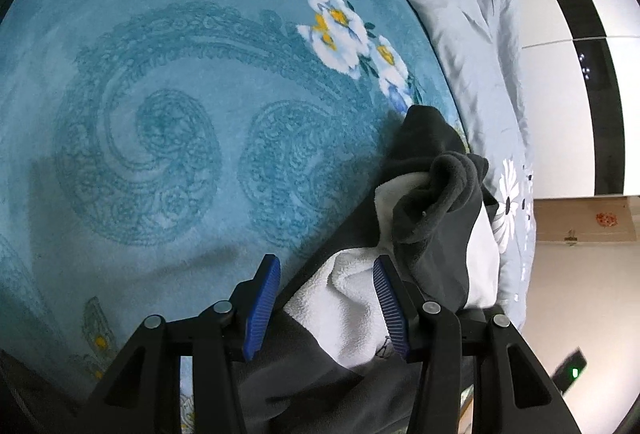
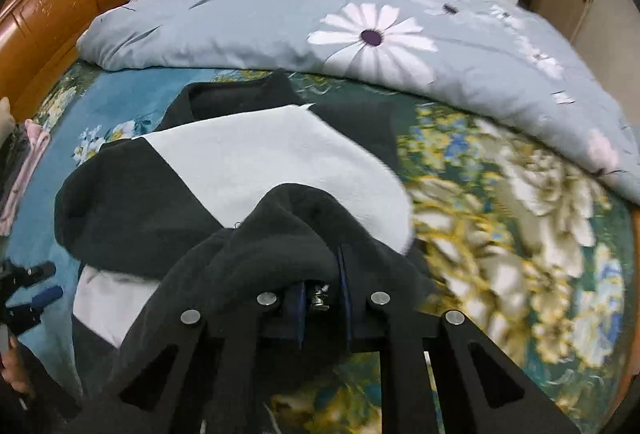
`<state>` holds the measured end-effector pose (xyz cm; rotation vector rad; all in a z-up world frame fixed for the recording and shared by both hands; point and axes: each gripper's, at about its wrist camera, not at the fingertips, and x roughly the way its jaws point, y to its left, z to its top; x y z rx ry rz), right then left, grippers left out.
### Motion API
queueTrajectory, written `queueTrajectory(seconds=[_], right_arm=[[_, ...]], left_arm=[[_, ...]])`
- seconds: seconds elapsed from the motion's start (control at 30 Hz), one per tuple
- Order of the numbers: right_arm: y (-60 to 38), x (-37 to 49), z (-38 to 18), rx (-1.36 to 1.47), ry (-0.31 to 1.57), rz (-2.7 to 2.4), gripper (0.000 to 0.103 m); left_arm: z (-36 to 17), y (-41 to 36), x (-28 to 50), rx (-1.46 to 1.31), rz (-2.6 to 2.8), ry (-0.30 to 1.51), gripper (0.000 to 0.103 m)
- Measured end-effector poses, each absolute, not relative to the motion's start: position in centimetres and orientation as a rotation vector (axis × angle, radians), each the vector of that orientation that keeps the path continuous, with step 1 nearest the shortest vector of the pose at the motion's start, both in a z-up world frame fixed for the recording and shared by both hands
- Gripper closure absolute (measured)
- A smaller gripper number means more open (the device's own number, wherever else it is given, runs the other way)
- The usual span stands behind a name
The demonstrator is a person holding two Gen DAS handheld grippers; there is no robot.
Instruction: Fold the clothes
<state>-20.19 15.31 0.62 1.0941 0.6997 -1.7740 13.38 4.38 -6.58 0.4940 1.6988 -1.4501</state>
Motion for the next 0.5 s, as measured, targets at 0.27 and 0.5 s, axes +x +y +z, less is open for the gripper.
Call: queueTrajectory(seconds=[0.27, 0.5], right_arm=[[28.2, -20.7, 4.1, 1.173, 0.837, -1.886, 0.089], [37.1, -20.9, -5.3, 1.534, 0.886, -1.851, 0.089]], left_arm=[[-6.4, 4.7, 13.5, 0.546, -1.441, 1.703, 0.050], [-5.4, 5.7, 13.1, 0.592, -1.484, 1.696, 0.050]])
